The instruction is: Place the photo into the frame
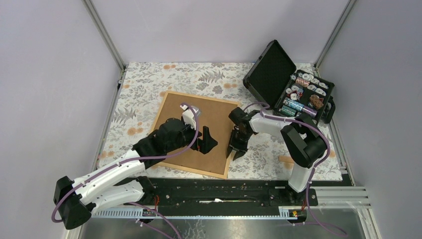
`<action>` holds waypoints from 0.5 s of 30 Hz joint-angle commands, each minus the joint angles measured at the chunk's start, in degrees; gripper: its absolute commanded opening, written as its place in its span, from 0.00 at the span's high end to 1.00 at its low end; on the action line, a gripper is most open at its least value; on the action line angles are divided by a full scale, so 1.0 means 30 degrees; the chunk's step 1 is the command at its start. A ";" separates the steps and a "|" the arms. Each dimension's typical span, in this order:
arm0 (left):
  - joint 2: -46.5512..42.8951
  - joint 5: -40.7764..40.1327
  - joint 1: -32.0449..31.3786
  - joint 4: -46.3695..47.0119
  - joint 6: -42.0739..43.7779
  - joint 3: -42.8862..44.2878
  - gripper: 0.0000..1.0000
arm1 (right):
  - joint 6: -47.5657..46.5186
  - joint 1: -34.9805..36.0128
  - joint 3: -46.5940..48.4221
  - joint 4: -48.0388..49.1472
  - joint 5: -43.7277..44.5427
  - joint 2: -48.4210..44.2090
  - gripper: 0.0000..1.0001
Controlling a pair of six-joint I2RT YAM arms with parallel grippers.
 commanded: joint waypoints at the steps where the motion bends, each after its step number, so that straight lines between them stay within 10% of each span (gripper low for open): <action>1: -0.0240 0.1338 0.0192 0.0437 -0.0431 -0.0356 0.01 | 0.0708 0.0657 -0.0027 0.0227 0.0814 0.0524 0.57; 10: -0.0166 0.2154 0.0246 0.0204 -0.0562 -0.0118 0.01 | 0.0634 0.0940 0.0039 0.0822 0.1422 0.0572 0.43; 15: -0.0335 0.2161 0.0243 -0.0432 -0.0535 0.0300 0.01 | 0.1294 0.0943 -0.1119 0.0982 0.1945 0.0464 0.70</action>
